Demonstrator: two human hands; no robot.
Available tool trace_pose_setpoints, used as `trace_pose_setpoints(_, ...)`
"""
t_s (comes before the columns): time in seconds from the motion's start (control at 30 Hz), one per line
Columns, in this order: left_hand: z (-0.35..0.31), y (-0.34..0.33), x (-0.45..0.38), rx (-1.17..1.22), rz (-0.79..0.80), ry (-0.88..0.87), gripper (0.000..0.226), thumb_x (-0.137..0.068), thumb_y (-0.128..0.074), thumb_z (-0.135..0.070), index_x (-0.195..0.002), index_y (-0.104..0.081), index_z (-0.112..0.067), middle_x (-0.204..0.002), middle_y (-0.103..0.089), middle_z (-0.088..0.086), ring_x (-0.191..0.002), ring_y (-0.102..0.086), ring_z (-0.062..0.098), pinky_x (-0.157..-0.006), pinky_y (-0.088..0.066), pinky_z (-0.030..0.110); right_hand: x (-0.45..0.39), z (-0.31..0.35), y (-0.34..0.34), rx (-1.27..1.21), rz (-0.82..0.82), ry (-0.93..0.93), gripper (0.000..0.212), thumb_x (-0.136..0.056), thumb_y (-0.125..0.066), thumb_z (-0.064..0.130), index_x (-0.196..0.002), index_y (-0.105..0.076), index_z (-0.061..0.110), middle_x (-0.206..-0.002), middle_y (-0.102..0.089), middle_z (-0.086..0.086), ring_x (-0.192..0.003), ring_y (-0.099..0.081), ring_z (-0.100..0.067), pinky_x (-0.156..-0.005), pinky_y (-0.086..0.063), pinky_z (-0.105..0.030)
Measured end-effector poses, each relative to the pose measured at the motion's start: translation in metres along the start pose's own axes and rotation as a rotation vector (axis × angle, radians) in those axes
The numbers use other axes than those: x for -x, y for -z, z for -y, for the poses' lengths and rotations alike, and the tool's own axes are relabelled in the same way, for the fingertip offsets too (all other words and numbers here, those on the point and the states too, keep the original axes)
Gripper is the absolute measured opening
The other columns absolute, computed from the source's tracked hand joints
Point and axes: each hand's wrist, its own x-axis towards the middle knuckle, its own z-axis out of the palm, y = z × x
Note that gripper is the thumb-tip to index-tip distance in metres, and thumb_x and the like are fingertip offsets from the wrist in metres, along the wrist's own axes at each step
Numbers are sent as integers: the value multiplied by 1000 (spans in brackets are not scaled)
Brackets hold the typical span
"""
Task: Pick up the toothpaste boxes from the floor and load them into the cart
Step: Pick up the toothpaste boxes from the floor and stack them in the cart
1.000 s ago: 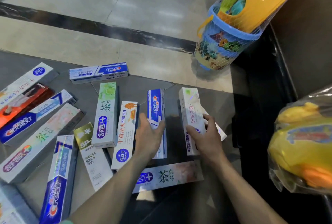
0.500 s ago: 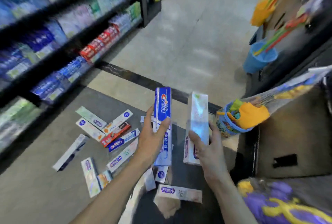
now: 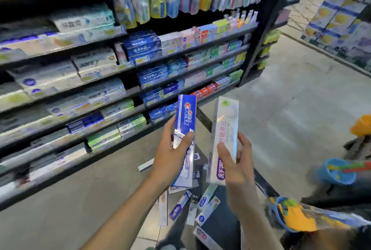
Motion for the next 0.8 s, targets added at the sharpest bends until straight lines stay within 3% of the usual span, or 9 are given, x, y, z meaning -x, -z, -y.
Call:
trace_pose_setpoints(0.17, -37, 77, 40, 85, -410, -8, 43, -94, -66, -35, -128, -45, -50, -106, -71, -23, -95, -71, 5, -74, -54, 18, 11, 30, -71, 60, 359, 22, 44, -91, -68, 31, -116, -47, 61, -122, -66, 12, -104, -71, -13, -88, -60, -46)
trace_pose_setpoints(0.23, -42, 114, 67, 121, -580, -2, 46, -94, -67, -32, -132, -44, -44, -103, -71, -26, -93, -72, 5, -74, -55, 20, 22, 32, -108, 91, 533, 45, 47, -91, -69, 30, -119, -47, 61, -128, -65, 8, -109, -69, -15, -91, -58, -47)
trace_pose_setpoints(0.33, -41, 170, 117, 129, -835, -16, 50, -93, -69, -29, -135, -43, -40, -102, -71, -24, -93, -71, 3, -75, -54, 18, 54, 26, -169, 119, 779, 51, 52, -92, -69, 27, -135, -46, 44, -127, -66, 4, -110, -67, -16, -94, -56, -45)
trace_pose_setpoints(0.43, -35, 218, 181, 138, -1088, -23, 49, -90, -75, -30, -130, -47, -40, -103, -71, -21, -94, -69, -1, -75, -51, 13, 103, 11, -227, 130, 1018, 45, 51, -93, -68, 20, -137, -47, 34, -123, -69, -3, -108, -68, -20, -92, -56, -40)
trace_pose_setpoints(0.63, -11, 290, 325, 169, -1571, 25, 69, -79, -82, -37, -136, -43, -33, -117, -63, -26, -94, -64, -14, -75, -47, 6, 238, -26, -318, 186, 1476, 33, 51, -92, -71, 18, -134, -50, 39, -129, -65, -1, -114, -65, -22, -98, -53, -47)
trace_pose_setpoints(0.7, 5, 310, 374, 149, -1706, 91, 66, -81, -81, -42, -134, -42, -40, -115, -61, -31, -94, -61, -18, -82, -49, 14, 290, -38, -339, 205, 1593, 26, 53, -92, -71, 18, -135, -50, 39, -131, -64, 0, -113, -65, -17, -97, -54, -43)
trace_pose_setpoints(0.8, 32, 335, 439, 199, -1840, 154, 60, -83, -80, -41, -131, -44, -48, -120, -63, -25, -100, -63, -11, -95, -51, 31, 361, -59, -362, 242, 1742, 15, 53, -92, -69, 16, -136, -49, 37, -131, -63, 6, -108, -65, -3, -84, -54, -20)
